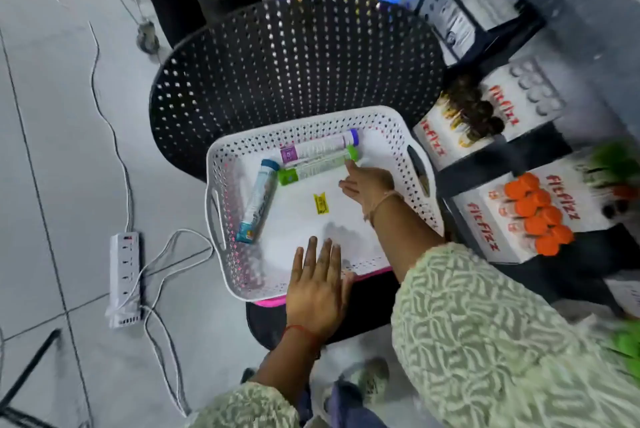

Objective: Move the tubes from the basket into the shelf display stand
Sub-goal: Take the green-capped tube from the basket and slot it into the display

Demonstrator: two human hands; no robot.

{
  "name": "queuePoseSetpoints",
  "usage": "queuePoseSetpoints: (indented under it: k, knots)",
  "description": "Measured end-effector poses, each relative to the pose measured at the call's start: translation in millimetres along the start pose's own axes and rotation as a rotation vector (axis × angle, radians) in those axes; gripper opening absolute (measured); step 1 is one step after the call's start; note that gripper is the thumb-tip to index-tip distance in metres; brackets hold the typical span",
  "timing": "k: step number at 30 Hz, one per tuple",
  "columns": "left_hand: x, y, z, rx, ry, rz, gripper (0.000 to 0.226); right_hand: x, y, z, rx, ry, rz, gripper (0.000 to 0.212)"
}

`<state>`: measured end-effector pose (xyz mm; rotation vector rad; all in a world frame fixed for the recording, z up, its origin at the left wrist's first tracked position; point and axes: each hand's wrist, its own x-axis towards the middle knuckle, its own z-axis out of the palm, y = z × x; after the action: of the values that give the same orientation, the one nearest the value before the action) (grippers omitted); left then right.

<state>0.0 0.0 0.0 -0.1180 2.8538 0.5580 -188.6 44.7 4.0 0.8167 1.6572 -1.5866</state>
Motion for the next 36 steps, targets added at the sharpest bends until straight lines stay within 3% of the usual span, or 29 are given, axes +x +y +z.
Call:
queuePoseSetpoints:
  k: [2,7,10,13,20,26,36]
  knots:
    - [4,-3,2,-0.005,0.043,-0.017,0.070,12,0,12,0.043,0.036,0.035,0.055]
    - [0,-10,16,-0.004,0.219,0.076,0.054,34,-3,34,0.204,-0.097,0.138,0.060]
    - [1,-10,18,-0.038,0.244,0.068,0.053,32,-1,31,0.231,-0.019,0.019,0.046]
    - [0,-5,15,0.000,0.148,0.027,0.061,14,6,5,0.284,0.017,-0.148,0.038]
    - [-2,0,-1,-0.022,0.145,0.091,0.058,-99,-15,-106,0.362,0.046,-0.516,0.013]
    - [18,112,-39,-0.094,0.190,0.322,0.055,-232,-37,-221,0.407,0.179,-0.790,0.019]
    - [0,361,-64,-0.169,0.249,1.040,0.060,-404,-7,-391,0.186,0.735,-1.041,0.031]
